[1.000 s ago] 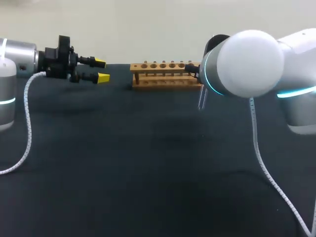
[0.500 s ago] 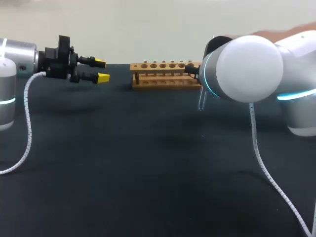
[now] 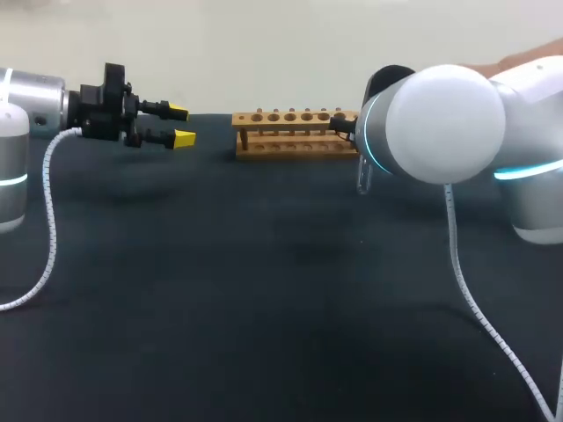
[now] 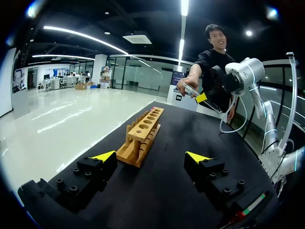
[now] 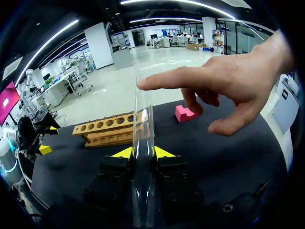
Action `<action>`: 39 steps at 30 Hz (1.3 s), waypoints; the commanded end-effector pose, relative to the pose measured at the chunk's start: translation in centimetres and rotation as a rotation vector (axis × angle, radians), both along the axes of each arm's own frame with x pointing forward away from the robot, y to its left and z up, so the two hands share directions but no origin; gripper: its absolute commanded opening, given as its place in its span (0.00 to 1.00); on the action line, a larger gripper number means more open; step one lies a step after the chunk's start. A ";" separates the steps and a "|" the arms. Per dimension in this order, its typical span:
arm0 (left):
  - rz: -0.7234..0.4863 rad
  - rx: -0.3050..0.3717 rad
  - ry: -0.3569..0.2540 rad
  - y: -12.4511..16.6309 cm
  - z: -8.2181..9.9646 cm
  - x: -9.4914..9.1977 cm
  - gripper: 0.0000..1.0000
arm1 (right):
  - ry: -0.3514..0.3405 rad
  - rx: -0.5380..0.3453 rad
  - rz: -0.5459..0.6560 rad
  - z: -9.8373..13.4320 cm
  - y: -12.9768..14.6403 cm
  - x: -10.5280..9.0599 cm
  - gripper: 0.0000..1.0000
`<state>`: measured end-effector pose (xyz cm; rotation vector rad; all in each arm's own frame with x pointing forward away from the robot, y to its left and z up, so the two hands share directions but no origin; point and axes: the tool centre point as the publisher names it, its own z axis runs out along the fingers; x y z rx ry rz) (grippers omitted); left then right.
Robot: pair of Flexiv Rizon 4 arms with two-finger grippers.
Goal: Grasp the test tube, adjust it, and insert it.
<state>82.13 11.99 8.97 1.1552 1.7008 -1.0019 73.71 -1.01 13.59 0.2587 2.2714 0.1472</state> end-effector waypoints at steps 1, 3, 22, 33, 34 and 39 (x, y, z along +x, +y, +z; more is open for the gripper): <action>0.005 -0.002 -0.005 0.0 -0.1 -0.2 1.00 | -0.006 0.002 0.000 0.0 -0.1 -0.1 0.00; 0.005 -0.002 -0.005 0.0 -0.1 -0.2 1.00 | -0.006 0.002 0.000 0.0 -0.1 -0.1 0.00; 0.005 -0.002 -0.005 0.0 -0.1 -0.2 1.00 | -0.006 0.002 0.000 0.0 -0.1 -0.1 0.00; 0.005 -0.002 -0.005 0.0 -0.1 -0.2 1.00 | -0.017 -0.008 0.008 -0.3 0.5 0.8 0.00; 0.005 -0.002 -0.005 0.0 -0.1 -0.2 1.00 | -0.021 -0.019 0.014 -0.5 0.8 1.1 0.00; 0.005 -0.002 -0.005 0.0 -0.1 -0.2 1.00 | -0.032 -0.073 0.056 -1.7 2.3 2.3 0.00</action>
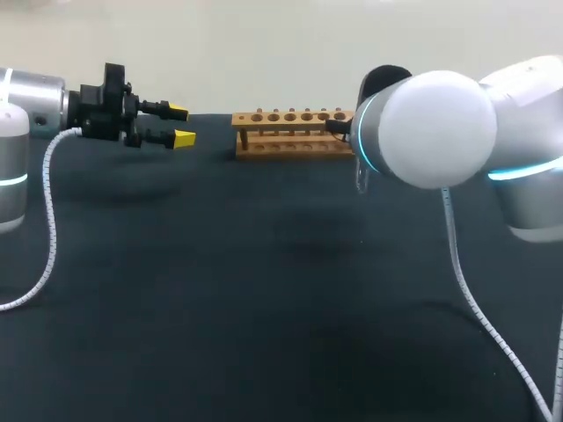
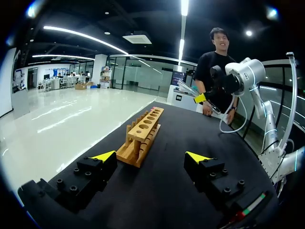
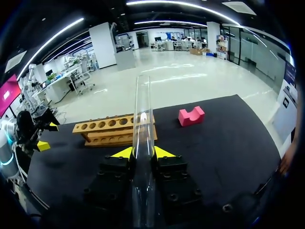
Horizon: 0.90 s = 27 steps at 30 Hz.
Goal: Grasp the test tube, adjust it, and insert it.
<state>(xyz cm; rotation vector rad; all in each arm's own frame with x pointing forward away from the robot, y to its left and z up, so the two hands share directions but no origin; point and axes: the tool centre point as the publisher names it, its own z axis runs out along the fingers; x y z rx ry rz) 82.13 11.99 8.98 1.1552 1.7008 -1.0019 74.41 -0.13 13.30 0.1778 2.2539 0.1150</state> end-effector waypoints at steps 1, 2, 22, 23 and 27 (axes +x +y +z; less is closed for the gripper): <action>0.005 -0.002 -0.005 0.0 -0.1 -0.2 1.00 | -0.009 -0.035 0.020 -1.8 1.7 1.8 0.00; 0.005 -0.002 -0.005 0.0 -0.1 -0.2 1.00 | -0.010 -0.045 0.022 -2.1 2.0 2.1 0.00; 0.005 -0.002 -0.005 0.0 -0.1 -0.2 1.00 | 0.032 -0.183 0.102 -7.3 5.1 6.6 0.00; 0.005 -0.002 -0.005 0.0 -0.1 -0.2 1.00 | 0.036 -0.181 0.103 -7.4 5.1 6.8 0.00; 0.005 -0.002 -0.005 0.0 -0.1 -0.2 1.00 | 0.045 -0.185 0.108 -7.9 4.9 7.3 0.00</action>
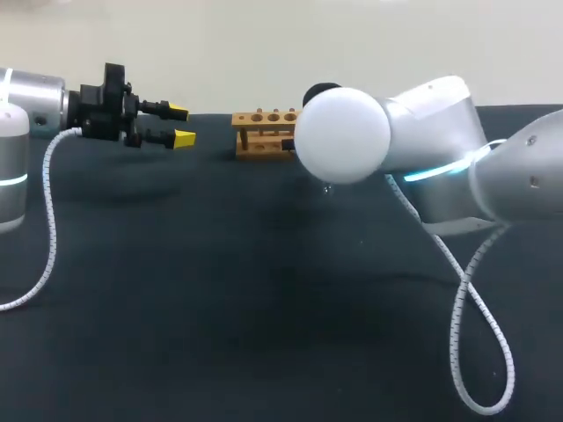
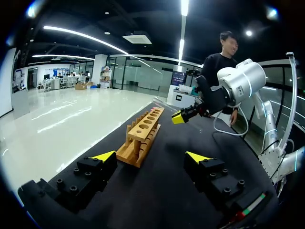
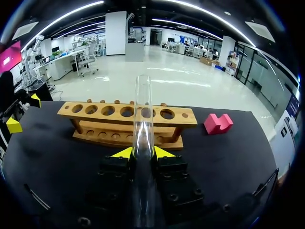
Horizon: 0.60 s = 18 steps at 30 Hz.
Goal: Grasp the test tube, adjust it, and insert it.
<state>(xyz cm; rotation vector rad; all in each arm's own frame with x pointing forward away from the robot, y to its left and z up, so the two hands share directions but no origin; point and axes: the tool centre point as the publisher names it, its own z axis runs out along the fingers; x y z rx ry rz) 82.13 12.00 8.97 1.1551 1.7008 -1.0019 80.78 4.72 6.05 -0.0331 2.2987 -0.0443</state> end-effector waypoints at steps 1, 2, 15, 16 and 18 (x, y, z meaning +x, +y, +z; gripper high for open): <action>0.005 -0.002 -0.005 0.0 -0.1 -0.2 1.00 | 0.007 -0.001 0.007 -0.8 0.0 1.1 0.00; 0.005 -0.002 -0.005 0.0 -0.1 -0.2 1.00 | 0.009 -0.001 0.007 -0.8 0.0 1.3 0.00; 0.005 -0.002 -0.005 0.0 -0.1 -0.2 1.00 | 0.038 0.014 0.012 -1.5 0.4 2.7 0.00; 0.005 -0.002 -0.005 0.0 -0.1 -0.2 1.00 | 0.041 0.014 0.012 -1.6 0.4 2.8 0.00; 0.005 -0.002 -0.005 0.0 -0.1 -0.2 1.00 | 0.052 0.018 0.012 -1.8 0.4 2.8 0.00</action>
